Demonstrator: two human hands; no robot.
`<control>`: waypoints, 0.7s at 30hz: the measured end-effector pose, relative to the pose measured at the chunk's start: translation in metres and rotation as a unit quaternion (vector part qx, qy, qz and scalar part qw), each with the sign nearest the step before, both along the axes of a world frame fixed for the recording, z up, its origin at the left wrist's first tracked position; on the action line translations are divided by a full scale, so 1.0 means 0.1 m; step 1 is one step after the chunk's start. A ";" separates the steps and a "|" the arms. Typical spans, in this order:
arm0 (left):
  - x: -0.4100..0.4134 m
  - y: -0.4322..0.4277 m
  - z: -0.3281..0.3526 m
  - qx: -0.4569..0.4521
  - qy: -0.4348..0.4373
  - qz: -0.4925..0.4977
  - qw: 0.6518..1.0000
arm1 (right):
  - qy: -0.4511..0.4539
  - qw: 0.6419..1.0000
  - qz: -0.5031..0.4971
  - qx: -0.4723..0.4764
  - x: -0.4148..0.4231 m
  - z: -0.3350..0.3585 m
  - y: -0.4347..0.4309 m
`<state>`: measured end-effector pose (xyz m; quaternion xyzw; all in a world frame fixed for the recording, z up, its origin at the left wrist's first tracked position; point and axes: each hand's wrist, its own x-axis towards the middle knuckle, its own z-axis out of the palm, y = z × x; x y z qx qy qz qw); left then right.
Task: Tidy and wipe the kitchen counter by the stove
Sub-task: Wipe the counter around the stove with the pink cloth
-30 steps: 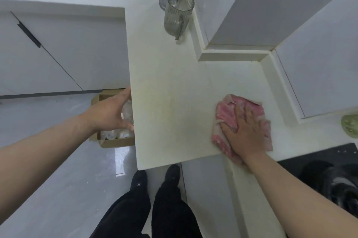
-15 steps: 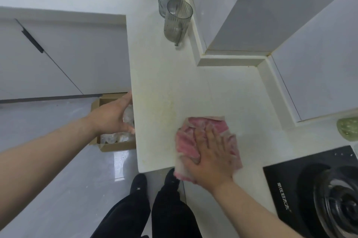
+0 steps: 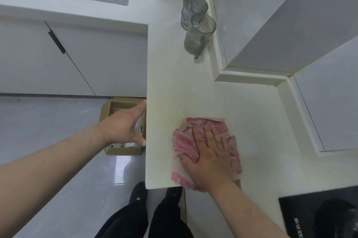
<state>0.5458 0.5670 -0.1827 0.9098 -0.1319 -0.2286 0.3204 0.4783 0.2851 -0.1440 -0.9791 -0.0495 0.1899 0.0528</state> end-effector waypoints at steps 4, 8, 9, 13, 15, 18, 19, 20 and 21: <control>0.00 -0.01 0.00 0.004 0.006 0.006 1.000 | -0.042 0.999 0.027 -0.006 0.49 -0.04 0.03; -0.01 -0.01 0.01 0.002 0.017 0.016 1.000 | -0.083 0.996 0.029 -0.002 0.94 -0.10 0.13; -0.01 -0.02 0.01 0.003 0.018 0.017 1.000 | -0.086 0.996 0.028 -0.003 1.03 -0.12 0.15; -0.01 -0.02 0.03 0.001 0.020 0.019 1.000 | -0.089 0.996 0.017 0.001 1.23 -0.13 0.19; 0.00 -0.02 0.05 0.003 0.021 0.019 1.000 | -0.089 0.996 0.016 0.007 1.19 -0.10 0.21; -0.02 -0.02 0.06 0.019 0.019 0.020 0.999 | -0.086 0.996 0.029 0.016 0.90 -0.06 0.24; -0.02 -0.02 0.06 0.031 0.015 0.016 0.999 | -0.080 0.996 0.033 0.018 0.78 -0.05 0.24; -0.02 -0.02 0.07 0.039 0.009 0.012 0.999 | -0.069 0.997 0.039 0.020 0.65 -0.03 0.24; -0.02 -0.02 0.08 0.042 0.007 0.010 0.999 | -0.058 0.997 0.044 0.021 0.53 -0.01 0.24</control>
